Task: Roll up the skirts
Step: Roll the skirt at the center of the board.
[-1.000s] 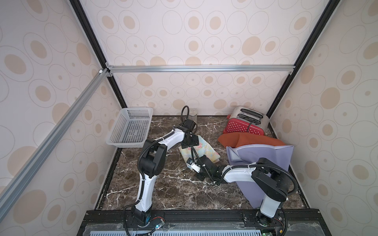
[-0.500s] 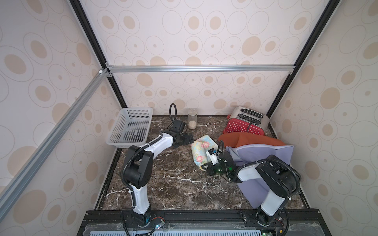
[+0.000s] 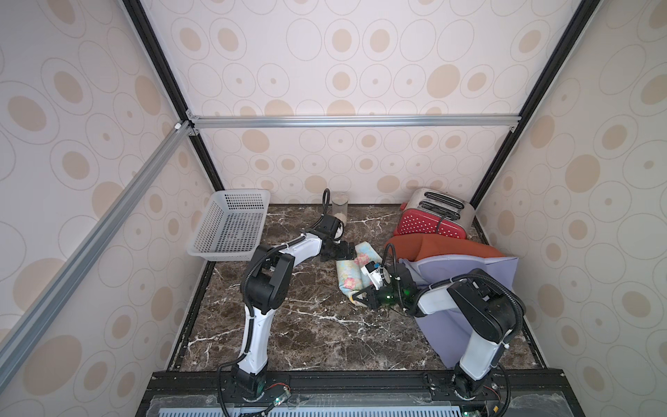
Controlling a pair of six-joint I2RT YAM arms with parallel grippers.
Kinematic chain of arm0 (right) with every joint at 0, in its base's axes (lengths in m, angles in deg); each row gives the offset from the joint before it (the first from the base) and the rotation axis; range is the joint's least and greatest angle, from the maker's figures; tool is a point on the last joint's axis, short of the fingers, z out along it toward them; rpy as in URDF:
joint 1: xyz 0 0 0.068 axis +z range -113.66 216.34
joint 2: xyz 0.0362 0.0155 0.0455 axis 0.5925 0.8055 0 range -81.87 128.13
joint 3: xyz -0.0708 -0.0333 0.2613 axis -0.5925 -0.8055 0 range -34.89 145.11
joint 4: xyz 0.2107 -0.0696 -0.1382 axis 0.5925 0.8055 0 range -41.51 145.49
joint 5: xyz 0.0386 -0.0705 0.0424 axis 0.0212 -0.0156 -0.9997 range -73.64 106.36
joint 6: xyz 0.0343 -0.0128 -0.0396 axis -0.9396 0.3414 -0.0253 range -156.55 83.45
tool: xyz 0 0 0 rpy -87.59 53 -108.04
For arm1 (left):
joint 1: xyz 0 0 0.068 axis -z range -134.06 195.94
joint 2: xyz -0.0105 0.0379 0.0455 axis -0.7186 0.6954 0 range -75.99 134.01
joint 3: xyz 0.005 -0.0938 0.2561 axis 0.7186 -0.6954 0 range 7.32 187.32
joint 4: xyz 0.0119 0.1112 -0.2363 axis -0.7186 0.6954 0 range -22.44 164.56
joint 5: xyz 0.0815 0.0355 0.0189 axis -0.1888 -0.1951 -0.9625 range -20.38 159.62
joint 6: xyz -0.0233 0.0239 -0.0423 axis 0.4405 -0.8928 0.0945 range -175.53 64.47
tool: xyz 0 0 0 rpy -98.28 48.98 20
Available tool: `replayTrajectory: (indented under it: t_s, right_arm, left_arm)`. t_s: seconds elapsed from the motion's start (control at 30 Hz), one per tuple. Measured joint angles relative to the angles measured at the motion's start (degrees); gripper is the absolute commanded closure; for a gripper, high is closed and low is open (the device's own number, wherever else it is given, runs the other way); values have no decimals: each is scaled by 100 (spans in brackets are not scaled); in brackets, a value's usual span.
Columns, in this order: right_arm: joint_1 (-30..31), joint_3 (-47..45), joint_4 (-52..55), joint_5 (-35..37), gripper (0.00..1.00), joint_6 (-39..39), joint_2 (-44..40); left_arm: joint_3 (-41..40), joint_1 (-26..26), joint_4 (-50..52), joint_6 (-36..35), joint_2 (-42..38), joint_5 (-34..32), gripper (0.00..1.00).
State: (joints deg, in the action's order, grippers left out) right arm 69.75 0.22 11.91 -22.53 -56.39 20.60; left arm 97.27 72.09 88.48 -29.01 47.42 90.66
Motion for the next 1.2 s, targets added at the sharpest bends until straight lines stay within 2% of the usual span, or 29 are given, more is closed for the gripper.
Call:
replayTrajectory:
  t_s: [0.1,0.17,0.4,0.53,0.63,0.8,0.93,1.07,1.2]
  right_arm:
    - [0,85,363,-42,100,216,-109]
    - [-2,136,562,-50,100,337,-173]
    - [-11,245,1106,-120,100,614,-247]
    - [-66,249,1163,-155,100,540,-284]
    - [-186,153,903,-243,100,118,-302]
    - [-323,-31,310,-201,100,-1322,-219]
    - [-275,-48,-474,-216,100,-2765,221]
    - [-155,-70,-852,-177,100,-3779,393]
    - [-149,35,-824,-142,100,-4389,393]
  left_arm:
    - [170,-7,-15,-142,138,133,9]
    - [190,-9,-13,-201,170,203,19]
    - [42,-13,-35,-186,197,302,81]
    - [-243,-20,-175,-44,74,151,86]
    - [-579,-74,-184,282,-199,-240,97]
    - [-896,-162,522,1034,-695,-1279,100]
    - [-931,-170,1360,1423,-970,-1963,100]
    - [-658,-166,2194,1421,-859,-2275,100]
    - [-212,-160,2855,1167,-555,-2485,100]
